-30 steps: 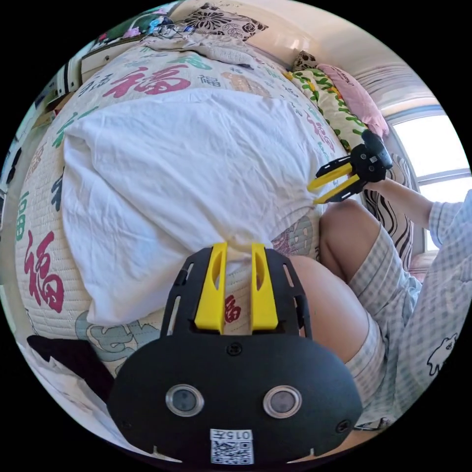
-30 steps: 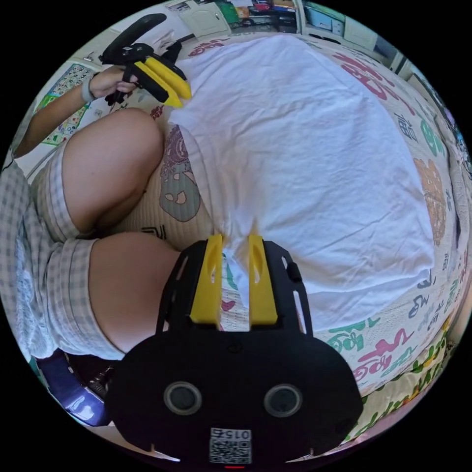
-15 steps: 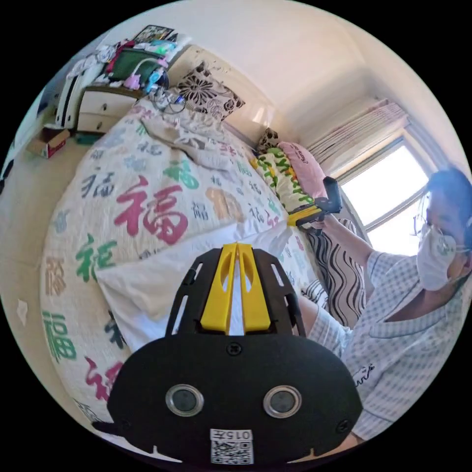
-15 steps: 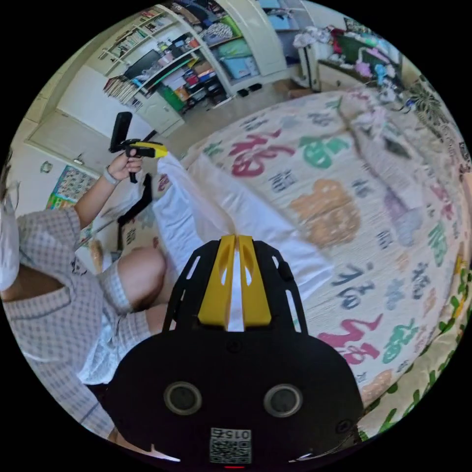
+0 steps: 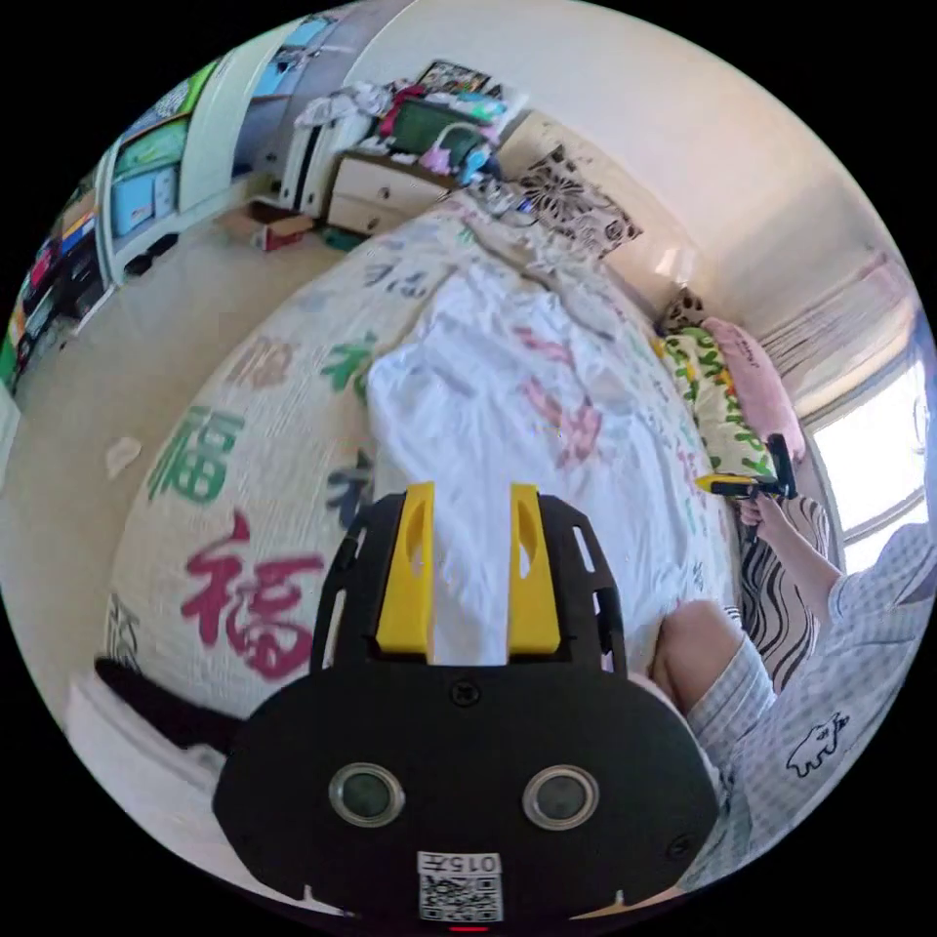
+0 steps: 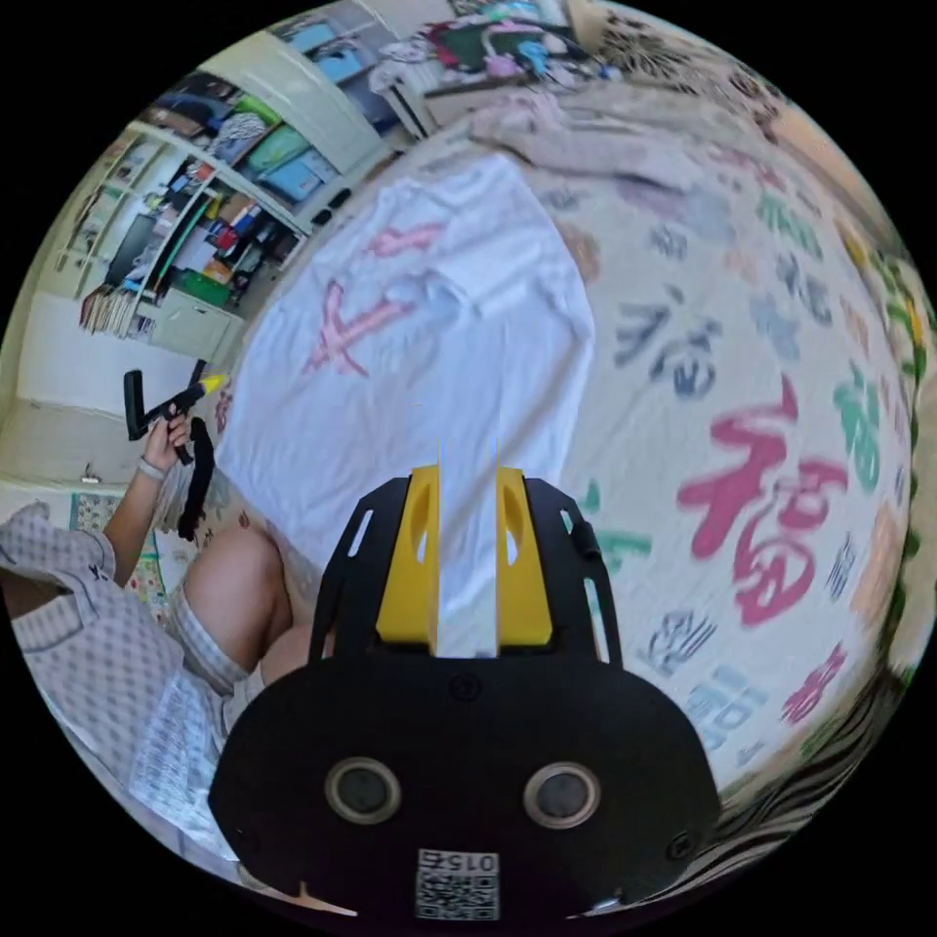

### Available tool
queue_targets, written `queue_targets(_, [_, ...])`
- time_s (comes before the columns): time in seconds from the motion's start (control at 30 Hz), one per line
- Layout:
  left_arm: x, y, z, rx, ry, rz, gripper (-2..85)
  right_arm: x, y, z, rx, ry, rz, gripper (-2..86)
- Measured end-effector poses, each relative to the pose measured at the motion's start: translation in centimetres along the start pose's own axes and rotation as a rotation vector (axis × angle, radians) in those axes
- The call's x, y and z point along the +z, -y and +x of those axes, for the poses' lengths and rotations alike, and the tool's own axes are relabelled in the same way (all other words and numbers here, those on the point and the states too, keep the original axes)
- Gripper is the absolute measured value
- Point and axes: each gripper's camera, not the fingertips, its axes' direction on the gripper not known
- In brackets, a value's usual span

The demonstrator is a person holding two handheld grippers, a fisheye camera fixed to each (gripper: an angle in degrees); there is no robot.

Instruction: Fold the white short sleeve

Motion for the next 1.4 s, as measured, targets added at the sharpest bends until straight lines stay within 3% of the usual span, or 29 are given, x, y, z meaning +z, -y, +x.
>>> queue_targets(0.1, [-0.4,-7.0,-1.8,-0.144,0.054,-0.089,12.3,2.8,-6.8,1.6,0.175,0.054,-0.055,9.6])
queue_targets(0.27, [0.1,-10.9,-1.5,-0.256,0.010,0.017,11.5,4.5,-8.1,-1.6,0.264,-0.120,0.034,10.6])
queue_targets(0.4, [0.5,-10.7,-0.5,-0.219,-0.006,0.011,7.3,4.6,-7.0,-3.7,0.191,-0.245,0.020,7.1])
queue_targets(0.5, [1.1,-10.8,-0.1,-0.217,-0.066,-0.025,3.4,4.4,-6.7,-4.3,0.142,-0.174,0.051,0.8])
queue_targets(0.57, [0.1,-10.8,0.1,-0.224,-0.072,-0.012,1.8,3.3,-7.0,-2.8,0.220,-0.095,0.048,-0.3])
queue_targets(0.67, [-2.3,-11.0,0.9,-0.173,-0.050,0.035,1.2,0.6,-9.2,-0.6,0.300,0.026,0.117,-0.9])
queue_targets(0.87, [-2.0,-12.7,3.8,0.016,0.142,-0.092,1.6,0.5,-11.9,-1.1,0.194,-0.077,0.022,-0.8])
queue_targets(1.0, [-0.5,-14.2,3.7,-0.015,0.168,-0.174,3.4,2.3,-12.4,0.3,0.212,-0.030,-0.034,0.2])
queue_targets(1.07, [-2.0,-13.8,3.9,-0.049,0.188,-0.182,5.6,0.0,-11.9,0.8,0.215,-0.109,0.028,2.7])
queue_targets(1.2, [-5.5,-10.0,7.3,0.112,0.343,-0.059,7.7,-5.3,-7.5,-0.7,0.027,-0.274,0.171,6.8])
queue_targets(1.33, [-3.1,-0.6,12.4,0.369,0.243,0.050,11.2,-5.9,2.7,-3.9,-0.245,-0.268,0.273,9.8])
queue_targets(1.4, [0.3,3.2,14.3,0.470,0.193,0.046,11.8,-3.4,7.2,-5.4,-0.354,-0.290,0.233,10.8])
